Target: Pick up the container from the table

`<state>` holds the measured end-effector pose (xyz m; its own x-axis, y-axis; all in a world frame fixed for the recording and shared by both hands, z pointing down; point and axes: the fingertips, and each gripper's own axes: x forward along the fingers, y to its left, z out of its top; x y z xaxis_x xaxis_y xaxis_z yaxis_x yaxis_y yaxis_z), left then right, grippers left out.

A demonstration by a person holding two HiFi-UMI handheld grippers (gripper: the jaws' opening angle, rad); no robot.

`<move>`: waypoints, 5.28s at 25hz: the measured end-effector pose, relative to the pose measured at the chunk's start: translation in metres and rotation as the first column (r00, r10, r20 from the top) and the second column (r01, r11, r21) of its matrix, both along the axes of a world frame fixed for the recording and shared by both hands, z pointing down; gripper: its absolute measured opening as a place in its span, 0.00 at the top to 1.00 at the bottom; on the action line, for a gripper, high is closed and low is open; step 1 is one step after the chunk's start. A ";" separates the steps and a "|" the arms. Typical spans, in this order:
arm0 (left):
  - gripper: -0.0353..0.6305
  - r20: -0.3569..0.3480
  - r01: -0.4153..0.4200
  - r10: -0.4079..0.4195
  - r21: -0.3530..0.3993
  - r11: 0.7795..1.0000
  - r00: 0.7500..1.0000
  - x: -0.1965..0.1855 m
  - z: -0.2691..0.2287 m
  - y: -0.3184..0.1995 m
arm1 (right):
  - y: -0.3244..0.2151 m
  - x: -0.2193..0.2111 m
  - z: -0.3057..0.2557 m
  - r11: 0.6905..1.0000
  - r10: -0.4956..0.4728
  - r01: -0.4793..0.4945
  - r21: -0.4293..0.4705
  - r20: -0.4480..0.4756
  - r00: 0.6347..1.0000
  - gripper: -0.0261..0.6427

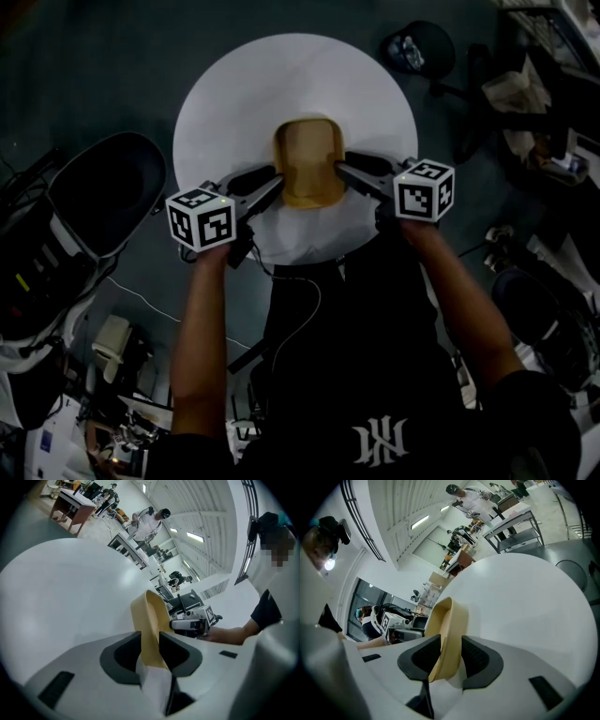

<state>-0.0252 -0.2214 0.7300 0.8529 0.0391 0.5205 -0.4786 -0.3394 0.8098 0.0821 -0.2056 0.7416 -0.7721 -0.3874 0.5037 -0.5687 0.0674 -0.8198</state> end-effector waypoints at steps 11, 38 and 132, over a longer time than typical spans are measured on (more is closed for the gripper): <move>0.85 -0.077 -0.030 0.024 -0.071 0.997 0.997 0.007 -0.001 0.010 | 0.011 -0.010 0.007 0.999 -0.004 0.005 -0.033 0.052 0.999 0.74; 0.87 -0.111 0.025 -0.030 -0.048 0.999 0.993 0.011 -0.042 -0.012 | -0.013 -0.004 -0.032 0.998 0.051 -0.049 -0.045 0.042 0.998 0.79; 0.88 -0.137 0.182 -0.122 0.805 0.565 0.983 0.027 -0.499 0.104 | 0.062 0.015 -0.511 0.509 -0.172 0.057 0.859 0.036 0.984 0.79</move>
<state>0.0021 -0.1179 0.2306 0.8349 -0.5066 0.2154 -0.5490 -0.7943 0.2600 0.0969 -0.1434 0.2310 -0.8659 -0.4893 -0.1038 -0.4197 0.8237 -0.3814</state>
